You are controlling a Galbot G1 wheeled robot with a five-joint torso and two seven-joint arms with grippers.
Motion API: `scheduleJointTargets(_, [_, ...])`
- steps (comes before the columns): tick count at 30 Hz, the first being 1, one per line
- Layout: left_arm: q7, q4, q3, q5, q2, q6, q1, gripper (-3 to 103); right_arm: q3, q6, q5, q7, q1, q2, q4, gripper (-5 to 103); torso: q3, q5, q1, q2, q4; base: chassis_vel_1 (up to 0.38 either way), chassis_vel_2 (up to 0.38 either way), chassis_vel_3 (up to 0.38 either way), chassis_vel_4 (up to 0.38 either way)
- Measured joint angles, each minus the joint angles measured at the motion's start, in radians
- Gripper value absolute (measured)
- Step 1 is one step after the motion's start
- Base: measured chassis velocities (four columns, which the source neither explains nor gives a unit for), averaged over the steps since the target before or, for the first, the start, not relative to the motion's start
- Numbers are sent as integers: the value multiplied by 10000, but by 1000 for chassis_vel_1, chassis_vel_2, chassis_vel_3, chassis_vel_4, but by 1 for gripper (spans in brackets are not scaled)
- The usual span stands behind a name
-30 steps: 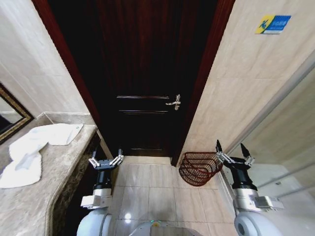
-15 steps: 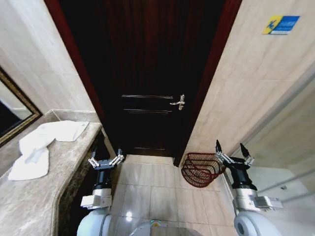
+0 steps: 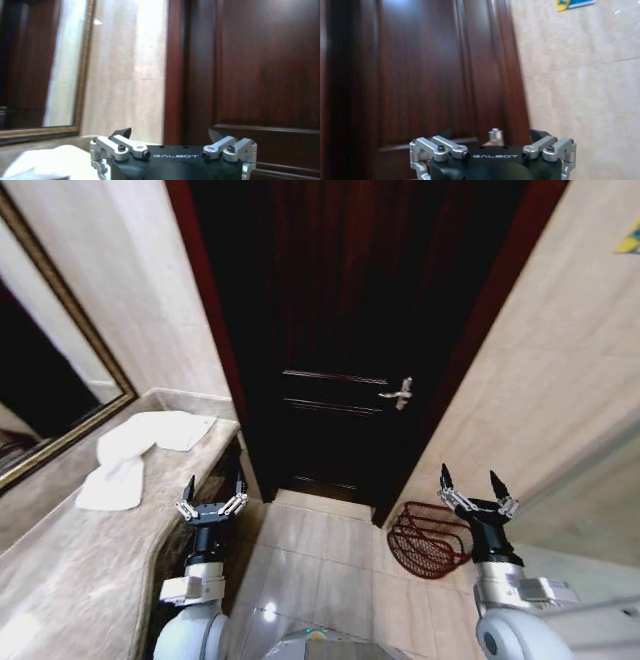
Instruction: Discard the used towel into the hamper.
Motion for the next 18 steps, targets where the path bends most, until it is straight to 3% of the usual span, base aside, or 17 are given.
scheduleJointTargets(18, [16,-86,-14,30,0,-10,75,100,142,57,94,-58,95,-121,-118,100,1,2,0,-1,1,129,127,129,117])
